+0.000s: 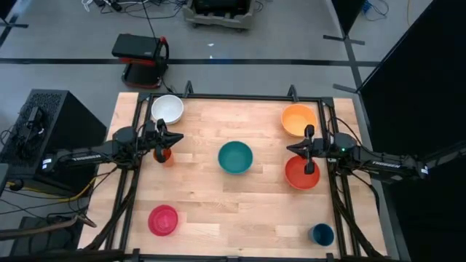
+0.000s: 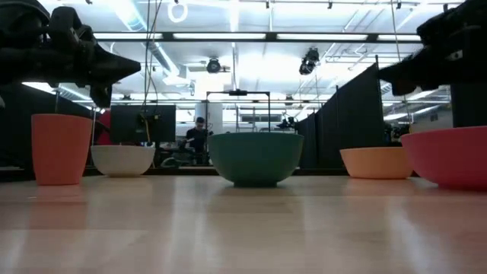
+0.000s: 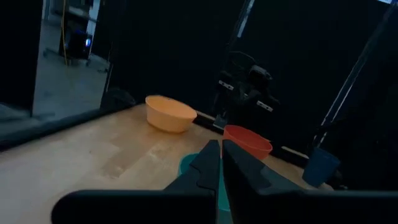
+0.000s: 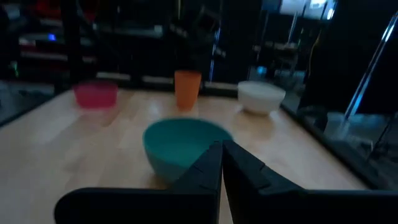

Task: Nest bowls inside each other
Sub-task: Stack the orange bowl on top of the light orange bowl

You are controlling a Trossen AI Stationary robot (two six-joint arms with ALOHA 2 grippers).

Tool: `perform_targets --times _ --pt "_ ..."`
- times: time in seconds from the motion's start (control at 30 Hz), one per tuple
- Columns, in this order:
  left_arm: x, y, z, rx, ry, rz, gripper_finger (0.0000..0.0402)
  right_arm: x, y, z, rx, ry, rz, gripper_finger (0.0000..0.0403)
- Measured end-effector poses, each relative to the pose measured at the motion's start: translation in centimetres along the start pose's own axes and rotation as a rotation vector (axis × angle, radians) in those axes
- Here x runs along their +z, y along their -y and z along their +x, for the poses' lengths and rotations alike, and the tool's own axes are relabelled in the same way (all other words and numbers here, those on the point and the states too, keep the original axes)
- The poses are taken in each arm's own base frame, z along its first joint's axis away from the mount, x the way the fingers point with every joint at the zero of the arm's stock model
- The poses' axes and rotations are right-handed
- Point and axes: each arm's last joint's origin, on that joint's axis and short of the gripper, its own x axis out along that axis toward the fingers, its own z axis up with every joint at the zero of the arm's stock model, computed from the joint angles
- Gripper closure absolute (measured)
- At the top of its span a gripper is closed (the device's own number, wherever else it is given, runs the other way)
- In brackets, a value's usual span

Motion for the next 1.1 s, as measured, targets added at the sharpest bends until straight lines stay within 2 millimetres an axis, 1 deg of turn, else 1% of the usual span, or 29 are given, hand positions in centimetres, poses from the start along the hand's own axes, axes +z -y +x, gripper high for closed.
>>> perform_targets --times 0.1,0.67,0.73,0.77,0.97,1.1 --pt "0.2 0.2 0.0 -0.044 0.01 0.09 0.0398 0.6 0.1 0.0 -0.009 0.065 -0.008 0.0403" --pt "2.5 1.0 -0.4 -0.132 0.255 0.041 0.0396 1.5 0.2 -0.1 -0.004 0.16 0.198 0.0403" --pt "2.7 1.0 -0.5 -0.146 0.275 -0.006 0.0397 1.6 0.2 -0.1 -0.004 0.161 0.199 0.0403" --pt "2.8 1.0 -0.5 -0.15 0.274 -0.03 0.0398 1.6 0.2 -0.1 -0.004 0.162 0.199 0.0403" --pt "2.4 0.9 -0.3 -0.12 0.239 -0.033 0.0399 1.8 0.2 -0.2 -0.001 0.187 0.25 0.0403" --pt "2.3 0.7 -0.2 -0.07 0.222 -0.04 0.0401 2.2 0.4 -0.2 -0.045 0.209 0.268 0.0403"
